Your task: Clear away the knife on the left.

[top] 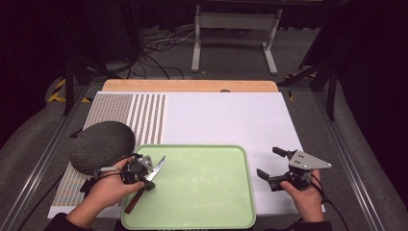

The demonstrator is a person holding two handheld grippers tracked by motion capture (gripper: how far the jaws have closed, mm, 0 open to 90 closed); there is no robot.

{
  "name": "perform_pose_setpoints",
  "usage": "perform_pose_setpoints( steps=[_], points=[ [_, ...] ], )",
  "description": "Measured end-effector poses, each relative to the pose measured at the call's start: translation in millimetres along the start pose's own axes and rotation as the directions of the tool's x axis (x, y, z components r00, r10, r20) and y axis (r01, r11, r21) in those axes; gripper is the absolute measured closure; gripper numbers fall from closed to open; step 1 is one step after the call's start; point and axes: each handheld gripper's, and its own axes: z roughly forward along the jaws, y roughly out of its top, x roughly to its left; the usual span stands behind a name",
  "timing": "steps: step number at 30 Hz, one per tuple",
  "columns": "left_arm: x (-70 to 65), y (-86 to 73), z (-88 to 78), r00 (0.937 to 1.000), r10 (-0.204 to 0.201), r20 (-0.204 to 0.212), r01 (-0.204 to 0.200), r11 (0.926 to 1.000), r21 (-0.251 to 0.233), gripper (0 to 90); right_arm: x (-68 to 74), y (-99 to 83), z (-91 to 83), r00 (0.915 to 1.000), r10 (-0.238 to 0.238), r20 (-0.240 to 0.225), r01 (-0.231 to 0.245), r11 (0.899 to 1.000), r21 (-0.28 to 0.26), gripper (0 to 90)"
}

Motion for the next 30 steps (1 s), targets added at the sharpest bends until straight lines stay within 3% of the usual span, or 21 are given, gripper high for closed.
perform_pose_setpoints(
  steps=[30],
  points=[
    [8.7,-18.7,-7.7,0.9977,-0.064,-0.019,0.064,0.9977,-0.024,89.9,-0.1,-0.4,0.7,1.0000,0.001,-0.002,-0.001,1.000,0.005,1.8]
  ],
)
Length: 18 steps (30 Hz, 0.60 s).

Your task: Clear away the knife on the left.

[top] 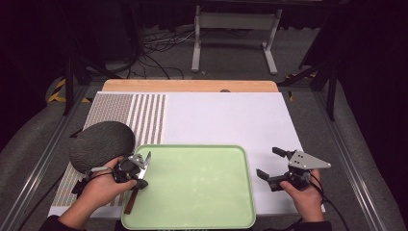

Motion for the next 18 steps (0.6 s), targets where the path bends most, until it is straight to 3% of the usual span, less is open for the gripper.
perform_pose_setpoints(
  steps=[18],
  points=[
    [3.1,-5.6,-3.2,0.9997,-0.025,-0.008,0.025,0.9997,0.004,89.2,0.2,-0.3,0.8,1.0000,-0.002,-0.002,0.002,1.000,0.004,1.8]
  ],
)
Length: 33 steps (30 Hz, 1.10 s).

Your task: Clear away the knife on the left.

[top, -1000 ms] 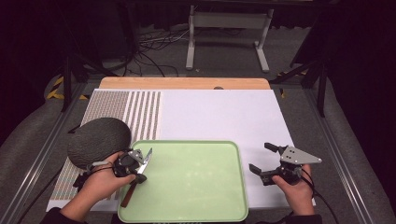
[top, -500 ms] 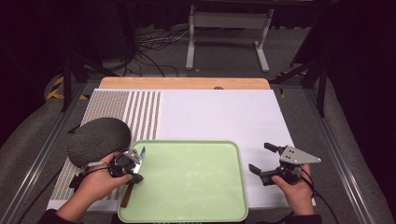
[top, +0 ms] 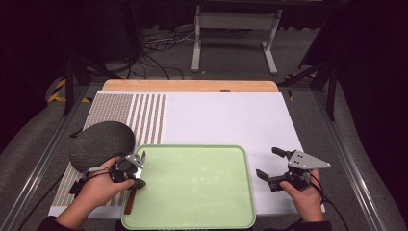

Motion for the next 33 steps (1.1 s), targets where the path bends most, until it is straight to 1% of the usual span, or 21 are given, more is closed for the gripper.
perform_pose_setpoints(
  steps=[9,14,23,27,29,31,32,33],
  points=[
    [1.4,-2.1,-0.9,1.0000,-0.001,-0.001,0.001,1.0000,-0.001,89.2,0.3,-0.2,0.7,1.0000,-0.002,-0.003,0.002,1.000,0.003,1.8],
    [1.5,-3.0,-1.0,0.9999,-0.011,0.006,0.011,0.9999,-0.003,88.9,0.1,-0.2,0.9,1.0000,-0.002,-0.003,0.002,1.000,0.004,1.8],
    [1.4,-3.3,-1.3,0.9999,-0.015,0.007,0.015,0.9999,-0.002,88.2,0.4,-0.3,1.4,1.0000,-0.001,-0.007,0.001,1.000,0.010,1.8],
    [0.9,-3.2,-2.4,0.9999,-0.013,-0.001,0.013,0.9999,-0.006,85.4,0.4,-0.4,1.3,1.0000,-0.002,-0.008,0.002,1.000,0.010,1.8],
    [0.3,-3.4,-3.6,0.9999,-0.016,-0.001,0.016,0.9996,-0.022,82.7,0.3,-0.3,1.4,1.0000,-0.001,-0.007,0.001,1.000,0.010,1.8],
    [0.3,-3.3,-4.6,0.9999,-0.014,-0.004,0.014,0.9995,-0.027,80.0,0.2,-0.3,1.3,1.0000,0.000,-0.007,0.000,1.000,0.008,1.8],
    [-0.4,-3.2,-6.7,0.9999,-0.016,-0.006,0.015,0.9993,-0.034,80.0,0.2,-0.3,1.2,1.0000,-0.001,-0.007,0.001,1.000,0.008,1.8],
    [-0.8,-3.2,-7.8,0.9999,-0.013,-0.009,0.012,0.9989,-0.046,75.1,0.0,-0.2,1.1,1.0000,-0.001,-0.007,0.001,1.000,0.006,1.8]
  ],
)
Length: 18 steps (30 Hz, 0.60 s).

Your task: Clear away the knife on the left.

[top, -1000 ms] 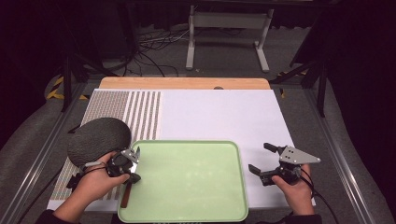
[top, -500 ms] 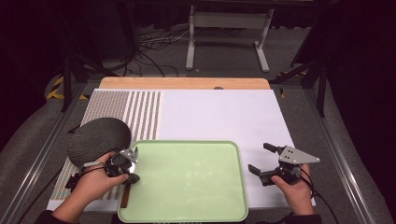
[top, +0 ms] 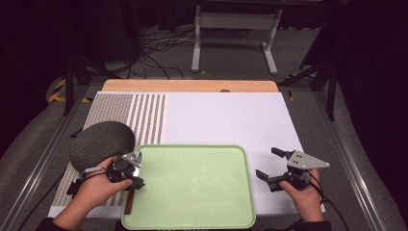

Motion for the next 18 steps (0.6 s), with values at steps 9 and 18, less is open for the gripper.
perform_pose_setpoints(
  steps=[9,18],
  points=[
    [-5.7,-1.6,-15.7,0.9999,-0.016,0.003,0.016,0.9935,-0.112,44.7,0.6,0.2,1.6,1.0000,-0.003,-0.003,0.003,1.000,0.005,1.8],
    [-2.8,-12.9,-30.3,0.9977,-0.008,-0.068,-0.011,0.9619,-0.273,16.6,0.8,0.3,1.3,1.0000,-0.003,-0.002,0.003,1.000,0.003,1.8]
  ],
)
